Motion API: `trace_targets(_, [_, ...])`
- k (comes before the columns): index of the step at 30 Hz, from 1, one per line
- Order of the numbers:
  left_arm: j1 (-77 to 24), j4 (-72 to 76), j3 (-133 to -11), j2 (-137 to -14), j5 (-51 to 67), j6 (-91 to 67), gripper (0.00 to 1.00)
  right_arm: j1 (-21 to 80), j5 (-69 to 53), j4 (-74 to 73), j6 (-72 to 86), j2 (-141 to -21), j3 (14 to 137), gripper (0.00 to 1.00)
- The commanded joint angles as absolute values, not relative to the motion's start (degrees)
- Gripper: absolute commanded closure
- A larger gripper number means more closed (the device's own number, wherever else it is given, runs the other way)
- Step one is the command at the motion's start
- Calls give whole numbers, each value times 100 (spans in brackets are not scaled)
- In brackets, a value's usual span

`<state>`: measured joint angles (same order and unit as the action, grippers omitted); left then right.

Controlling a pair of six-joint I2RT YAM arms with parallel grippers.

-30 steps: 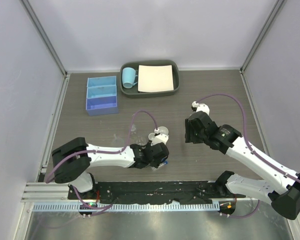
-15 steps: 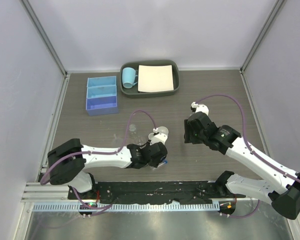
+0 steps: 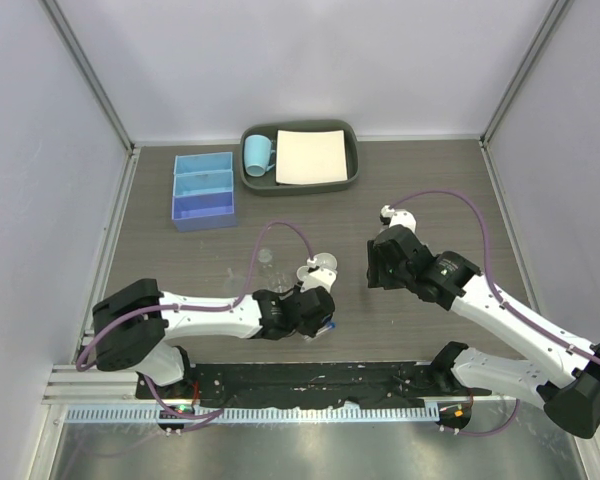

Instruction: Organize the chemistry lab equipment

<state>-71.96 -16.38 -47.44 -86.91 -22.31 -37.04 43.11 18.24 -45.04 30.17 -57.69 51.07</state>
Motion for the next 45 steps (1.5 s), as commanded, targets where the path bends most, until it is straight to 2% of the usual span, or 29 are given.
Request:
trace_targets(1, [-7225, -1363, -4676, -8754, -2285, -3691, 58, 4359, 1854, -4333, 3102, -5669, 5098, 44])
trace_targets(24, [-7233, -985, -4430, -9114, -2118, -3727, 61, 4430, 1854, -4298, 3182, -5651, 4948, 44])
trace_targets(28, [-7233, -976, -4421, -9184, -2101, -3727, 66, 4456, 1863, -4324, 3208, -5608, 4948, 44])
trace_targets(31, [-7233, -967, -4395, -9237, -2092, -3718, 76, 4474, 1863, -4333, 3234, -5590, 4931, 44])
trace_targets(32, [-7233, -984, -4395, -9255, -2100, -3718, 82, 4482, 1855, -4333, 3234, -5581, 4931, 44])
trace_targets(35, [-7233, -1046, -4429, -9299, -2144, -3718, 90, 4500, 1854, -4342, 3261, -5572, 4913, 44])
trace_targets(41, [-7233, -1571, -4727, -9088, -2390, -3604, 100, 4544, 1802, -4359, 3270, -5555, 4966, 44])
trace_targets(45, [-7233, -2126, -5141, -8711, -2549, -3358, 100, 4544, 1627, -4438, 3261, -5414, 5045, 44])
